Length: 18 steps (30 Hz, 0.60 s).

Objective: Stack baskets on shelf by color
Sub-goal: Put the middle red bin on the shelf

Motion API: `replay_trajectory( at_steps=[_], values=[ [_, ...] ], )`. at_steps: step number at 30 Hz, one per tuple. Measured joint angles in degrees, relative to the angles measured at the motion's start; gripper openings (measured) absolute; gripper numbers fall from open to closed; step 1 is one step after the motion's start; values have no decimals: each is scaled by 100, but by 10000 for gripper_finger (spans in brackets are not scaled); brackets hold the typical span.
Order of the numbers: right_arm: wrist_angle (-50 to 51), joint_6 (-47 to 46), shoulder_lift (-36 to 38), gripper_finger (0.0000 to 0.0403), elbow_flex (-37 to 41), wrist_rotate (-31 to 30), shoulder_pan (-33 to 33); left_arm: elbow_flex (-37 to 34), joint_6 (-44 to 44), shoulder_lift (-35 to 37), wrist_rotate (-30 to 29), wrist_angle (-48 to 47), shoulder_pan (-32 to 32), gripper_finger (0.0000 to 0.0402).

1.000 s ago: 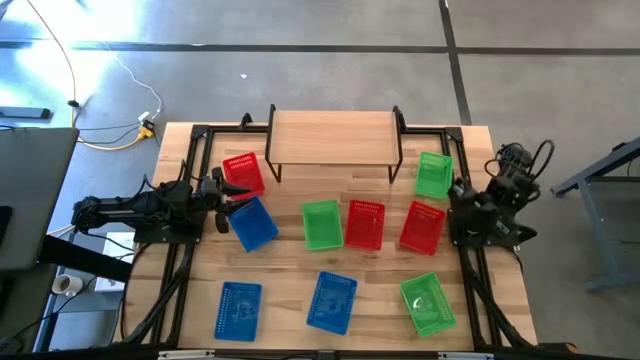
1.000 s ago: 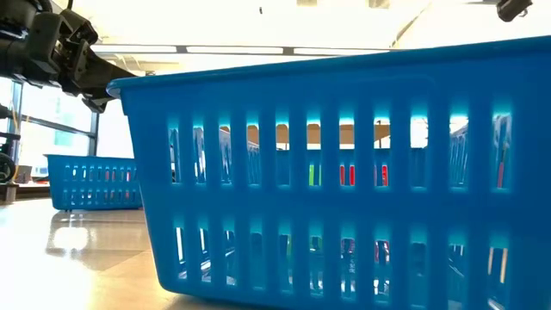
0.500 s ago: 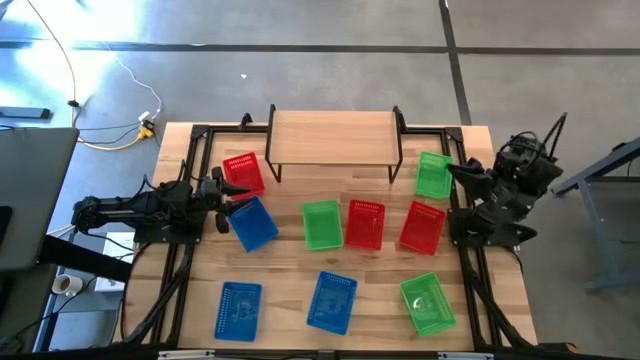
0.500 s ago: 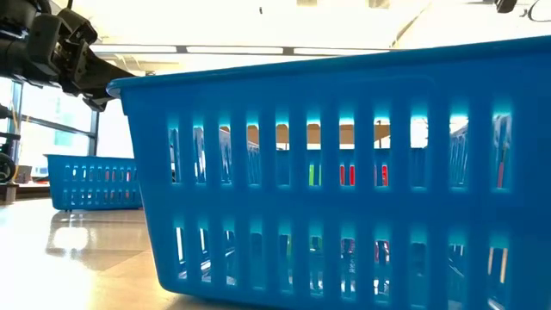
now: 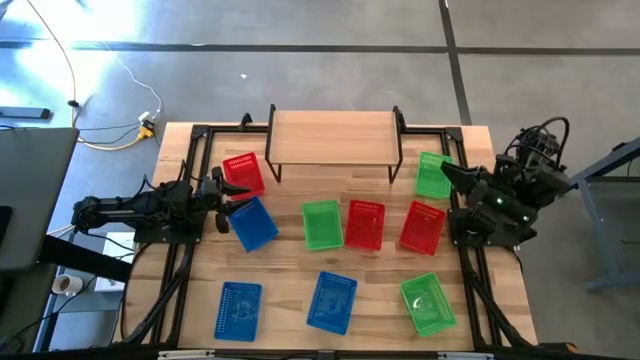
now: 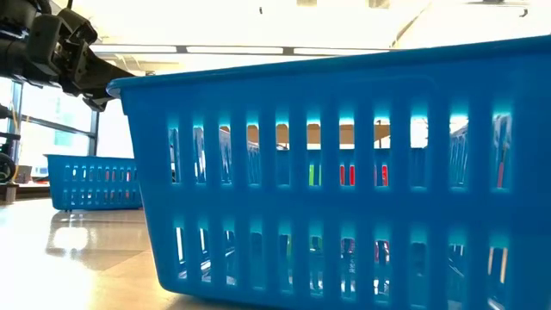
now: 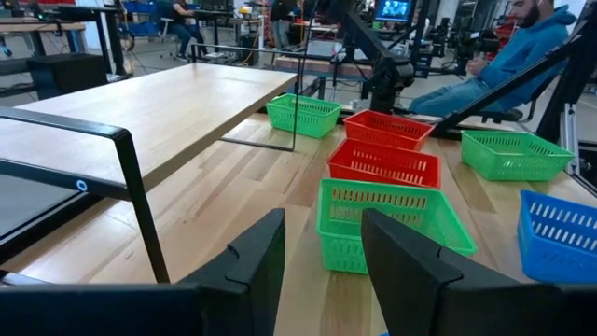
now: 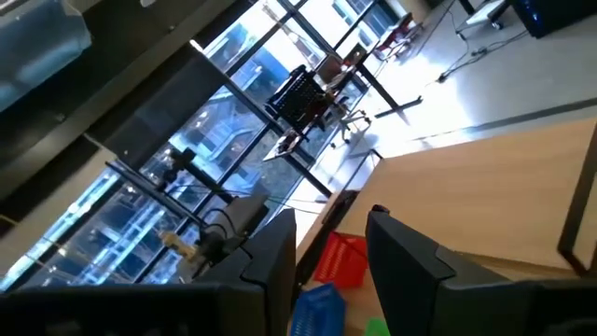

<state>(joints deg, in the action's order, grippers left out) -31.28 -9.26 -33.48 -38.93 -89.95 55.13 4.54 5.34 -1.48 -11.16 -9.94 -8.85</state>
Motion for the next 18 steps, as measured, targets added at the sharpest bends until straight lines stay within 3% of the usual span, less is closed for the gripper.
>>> replay_trajectory(
  at_steps=[10, 18],
  values=[
    [-33, -144, -679, 118, -365, 81, 0, 0, 12, -1, 0, 75, 1, 133],
    [169, -583, -1093, 118, -392, 1609, -276, 0, 44, -1, -7, 93, 0, 133]
  ],
)
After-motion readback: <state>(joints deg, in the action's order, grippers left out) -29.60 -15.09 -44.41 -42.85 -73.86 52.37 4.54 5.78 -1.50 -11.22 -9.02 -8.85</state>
